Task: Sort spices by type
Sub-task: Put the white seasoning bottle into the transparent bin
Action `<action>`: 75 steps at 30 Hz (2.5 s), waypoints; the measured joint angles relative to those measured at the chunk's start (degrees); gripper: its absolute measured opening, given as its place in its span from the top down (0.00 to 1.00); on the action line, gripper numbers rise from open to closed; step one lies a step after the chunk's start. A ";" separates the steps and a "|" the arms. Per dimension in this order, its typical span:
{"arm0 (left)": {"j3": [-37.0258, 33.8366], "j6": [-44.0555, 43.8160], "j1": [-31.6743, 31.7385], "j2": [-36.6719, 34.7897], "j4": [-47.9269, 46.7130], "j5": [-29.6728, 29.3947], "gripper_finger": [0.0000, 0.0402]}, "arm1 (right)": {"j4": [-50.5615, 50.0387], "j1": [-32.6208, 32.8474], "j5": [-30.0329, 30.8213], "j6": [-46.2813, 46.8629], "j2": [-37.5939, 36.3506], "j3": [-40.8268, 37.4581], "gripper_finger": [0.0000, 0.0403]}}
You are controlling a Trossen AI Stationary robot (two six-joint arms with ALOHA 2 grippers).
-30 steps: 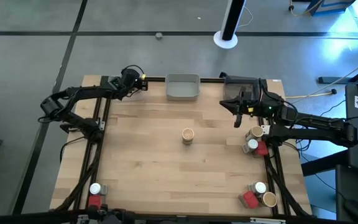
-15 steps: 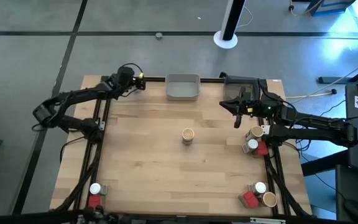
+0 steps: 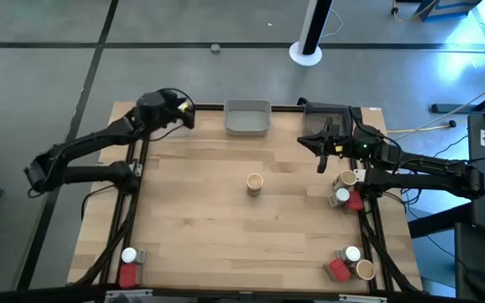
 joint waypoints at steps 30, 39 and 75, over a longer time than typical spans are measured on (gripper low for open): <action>4.83 14.82 -48.24 7.54 0.96 -10.13 0.34 | 0.04 0.02 0.13 0.00 0.00 0.00 0.97; 17.63 13.80 -54.81 18.86 -12.10 -13.05 0.34 | 0.00 0.01 0.13 -0.01 -0.01 0.00 0.97; 35.82 -53.38 -70.37 24.63 -59.98 2.30 0.34 | 11.61 0.01 0.98 -7.41 -0.02 0.00 0.97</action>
